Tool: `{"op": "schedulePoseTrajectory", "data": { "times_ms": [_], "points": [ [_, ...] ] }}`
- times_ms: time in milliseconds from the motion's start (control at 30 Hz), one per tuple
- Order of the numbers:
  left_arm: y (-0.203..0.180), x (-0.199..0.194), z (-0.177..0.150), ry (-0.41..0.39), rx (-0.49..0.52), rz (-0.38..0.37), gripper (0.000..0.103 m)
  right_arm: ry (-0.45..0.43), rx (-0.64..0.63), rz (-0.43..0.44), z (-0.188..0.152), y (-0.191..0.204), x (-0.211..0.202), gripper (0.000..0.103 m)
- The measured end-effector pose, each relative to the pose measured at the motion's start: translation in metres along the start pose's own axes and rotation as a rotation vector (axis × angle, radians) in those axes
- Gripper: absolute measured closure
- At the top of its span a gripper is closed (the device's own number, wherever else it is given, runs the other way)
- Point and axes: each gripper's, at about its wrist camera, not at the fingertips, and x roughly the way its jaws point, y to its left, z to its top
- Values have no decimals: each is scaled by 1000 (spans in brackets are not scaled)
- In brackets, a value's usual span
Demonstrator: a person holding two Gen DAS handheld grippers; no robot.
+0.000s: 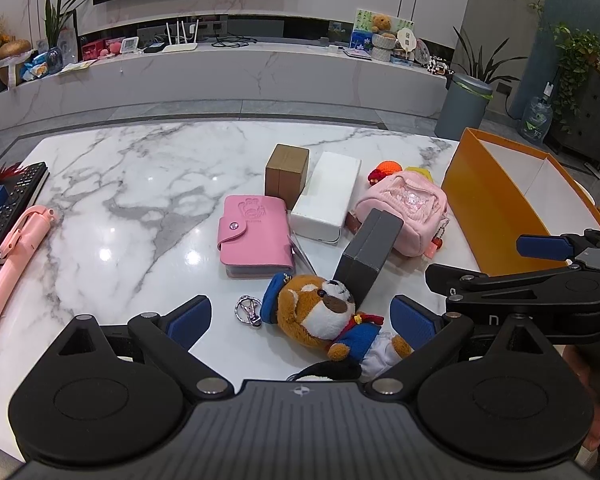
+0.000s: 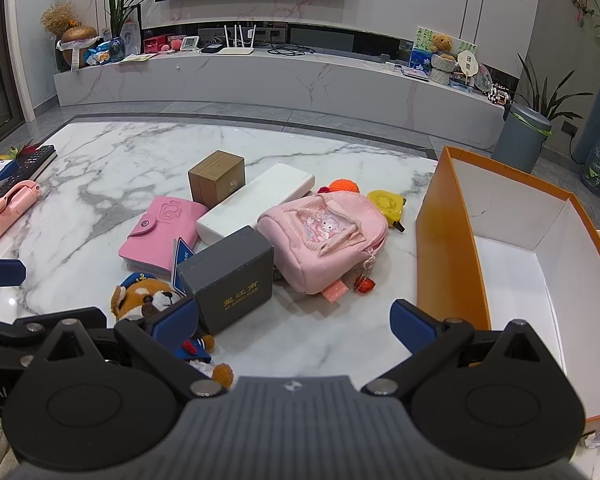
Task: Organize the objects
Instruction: 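Grasp the white plush dog with the left gripper while the right grasps the sailor raccoon plush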
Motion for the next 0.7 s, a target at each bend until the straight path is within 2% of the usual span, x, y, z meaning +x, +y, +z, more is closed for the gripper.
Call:
{"op": "schedulePoseTrajectory", "data": {
  "times_ms": [267,400,700],
  "points": [
    [2,0,0,13,-7,-12,0,-1,1,1,0,0,0,1],
    [2,0,0,47,-16,-23,0,-3,-9,8,-1,1,1,1],
    [-4,11,-14,174,9,-38,0,-33,-18,131,-1,-10,7,1]
  ]
}}
